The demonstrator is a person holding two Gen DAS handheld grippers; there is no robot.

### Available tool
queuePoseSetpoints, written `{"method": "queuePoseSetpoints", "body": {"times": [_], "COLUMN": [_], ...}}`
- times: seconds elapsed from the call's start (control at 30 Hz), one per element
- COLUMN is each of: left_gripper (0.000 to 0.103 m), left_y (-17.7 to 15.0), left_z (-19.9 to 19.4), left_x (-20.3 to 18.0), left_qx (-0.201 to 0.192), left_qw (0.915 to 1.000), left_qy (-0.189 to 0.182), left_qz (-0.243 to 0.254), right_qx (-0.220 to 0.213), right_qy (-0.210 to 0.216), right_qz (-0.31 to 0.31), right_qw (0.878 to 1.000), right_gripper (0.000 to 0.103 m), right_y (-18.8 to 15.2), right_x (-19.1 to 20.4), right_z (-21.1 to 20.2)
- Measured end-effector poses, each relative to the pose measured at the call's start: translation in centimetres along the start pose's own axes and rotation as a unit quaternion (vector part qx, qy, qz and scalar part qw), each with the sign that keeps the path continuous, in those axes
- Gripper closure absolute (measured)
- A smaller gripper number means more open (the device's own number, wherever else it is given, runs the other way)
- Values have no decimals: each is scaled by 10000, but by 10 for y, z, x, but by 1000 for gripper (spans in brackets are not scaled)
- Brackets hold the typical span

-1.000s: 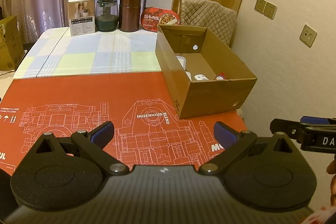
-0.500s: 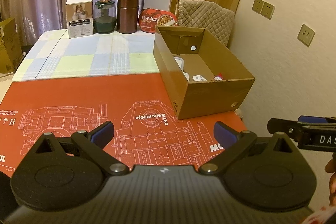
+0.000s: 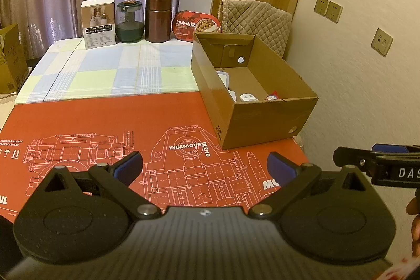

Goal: Organize rigid objects

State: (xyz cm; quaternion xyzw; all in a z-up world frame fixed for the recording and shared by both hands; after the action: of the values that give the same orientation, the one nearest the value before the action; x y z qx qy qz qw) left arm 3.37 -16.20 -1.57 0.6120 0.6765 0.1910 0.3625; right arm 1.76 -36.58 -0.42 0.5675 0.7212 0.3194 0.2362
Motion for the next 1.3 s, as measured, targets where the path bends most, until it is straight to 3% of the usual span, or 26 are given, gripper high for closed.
{"method": "queuePoseSetpoints", "body": {"times": [1.3], "left_gripper": [2], "left_y": [6], "left_z": [-2], "left_x": [-3], "left_qx": [-127], "left_qw": [9998], "left_qy": [-57], "left_qz": [112], "right_qx": [-9], "right_qy": [-6], "right_qz": [21], "right_qw": [10000], "right_gripper": [9], "right_y": [2], "right_x": [-4], "right_z": [1]}}
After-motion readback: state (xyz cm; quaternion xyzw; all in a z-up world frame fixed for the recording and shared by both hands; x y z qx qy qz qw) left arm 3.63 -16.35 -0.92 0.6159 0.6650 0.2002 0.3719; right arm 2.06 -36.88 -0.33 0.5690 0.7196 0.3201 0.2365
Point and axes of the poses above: each gripper's, at about its wrist camera, not at the fingertips, and z roughly the way its jaws point, x to its left, y to its top, the point moved 8 cm from there along z, roughly the way its jaws point, and after that the axes turned 10 degrees about -z, right-handed, at the moved point
